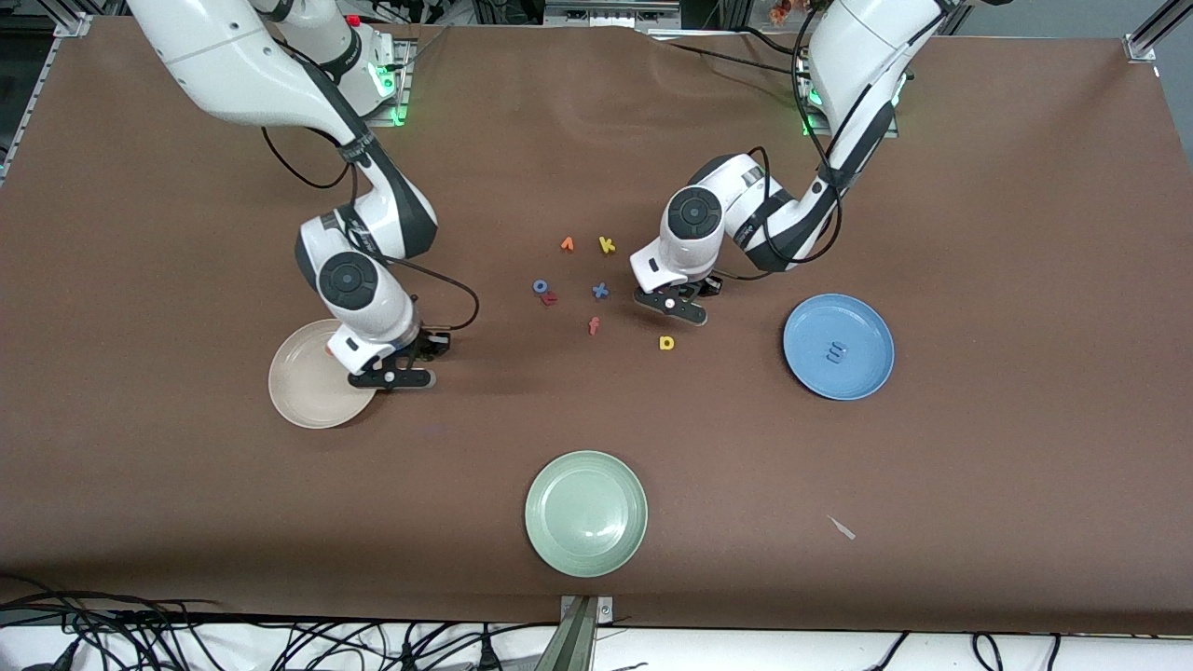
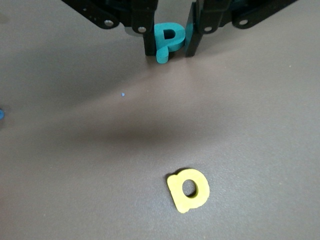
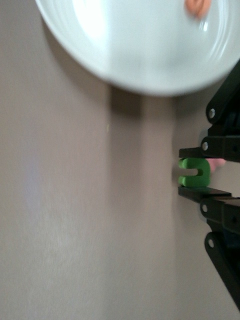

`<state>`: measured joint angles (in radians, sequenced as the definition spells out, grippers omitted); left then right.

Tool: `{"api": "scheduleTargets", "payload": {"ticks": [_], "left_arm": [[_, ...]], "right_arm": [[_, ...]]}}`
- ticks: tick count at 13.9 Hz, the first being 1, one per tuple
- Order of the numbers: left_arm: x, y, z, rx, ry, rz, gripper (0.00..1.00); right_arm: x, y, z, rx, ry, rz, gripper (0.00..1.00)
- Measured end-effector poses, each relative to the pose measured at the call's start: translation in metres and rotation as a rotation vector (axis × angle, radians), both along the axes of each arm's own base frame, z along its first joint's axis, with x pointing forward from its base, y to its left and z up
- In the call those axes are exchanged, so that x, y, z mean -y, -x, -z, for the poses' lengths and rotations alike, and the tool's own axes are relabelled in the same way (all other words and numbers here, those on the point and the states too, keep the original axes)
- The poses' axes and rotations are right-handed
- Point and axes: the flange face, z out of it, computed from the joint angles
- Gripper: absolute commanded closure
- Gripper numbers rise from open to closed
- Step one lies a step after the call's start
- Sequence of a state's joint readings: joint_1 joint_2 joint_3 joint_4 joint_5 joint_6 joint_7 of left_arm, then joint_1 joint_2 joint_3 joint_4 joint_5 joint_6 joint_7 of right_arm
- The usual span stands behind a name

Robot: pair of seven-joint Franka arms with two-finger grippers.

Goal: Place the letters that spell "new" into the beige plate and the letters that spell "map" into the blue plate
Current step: 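Drop right gripper's n on the white plate while the left gripper drops d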

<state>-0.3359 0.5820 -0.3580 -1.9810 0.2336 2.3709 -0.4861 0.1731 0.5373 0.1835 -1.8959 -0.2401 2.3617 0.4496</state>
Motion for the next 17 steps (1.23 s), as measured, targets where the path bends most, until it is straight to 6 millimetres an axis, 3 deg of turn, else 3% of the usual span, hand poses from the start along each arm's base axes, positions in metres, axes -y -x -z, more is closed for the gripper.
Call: {"api": "scheduleTargets", "payload": {"ticks": [2,4,5,8,10,12,13,14,15,17], "left_arm": [[-0.004,-0.007,-0.014,-0.007,-0.027,-0.004,0.96],[-0.009,-0.021,-0.045,-0.026,-0.075,0.021,0.96],[-0.019,-0.033,-0.062,-0.043,-0.099,0.043,0.96],[-0.075,-0.078,-0.099,-0.090,-0.110,0.115,0.95],[-0.125,-0.102,-0.098,-0.116,-0.090,0.146,0.94],[-0.179,-0.123,-0.085,-0.126,-0.081,0.167,0.92],[-0.197,-0.129,-0.074,-0.113,-0.091,0.177,0.84],[-0.207,-0.131,-0.060,-0.103,-0.092,0.180,0.61],[-0.210,-0.131,-0.048,-0.099,-0.084,0.181,0.03],[-0.210,-0.125,-0.031,-0.105,-0.073,0.183,0.00]], "right_arm": [[0.031,-0.008,-0.027,-0.011,0.040,-0.052,0.87],[0.067,-0.014,-0.039,-0.017,0.065,-0.106,0.84],[0.084,-0.017,-0.040,-0.023,0.072,-0.124,0.76],[0.108,-0.018,-0.032,-0.026,0.070,-0.135,0.57],[0.106,-0.016,-0.027,-0.028,0.066,-0.138,0.45],[0.103,-0.015,-0.026,-0.026,0.063,-0.131,0.44],[0.100,-0.015,-0.026,-0.024,0.061,-0.123,0.44],[0.093,-0.013,-0.026,-0.021,0.057,-0.106,0.44],[0.084,-0.011,-0.027,-0.017,0.051,-0.087,0.44],[0.059,-0.005,-0.026,-0.012,0.036,-0.034,0.42]]}}
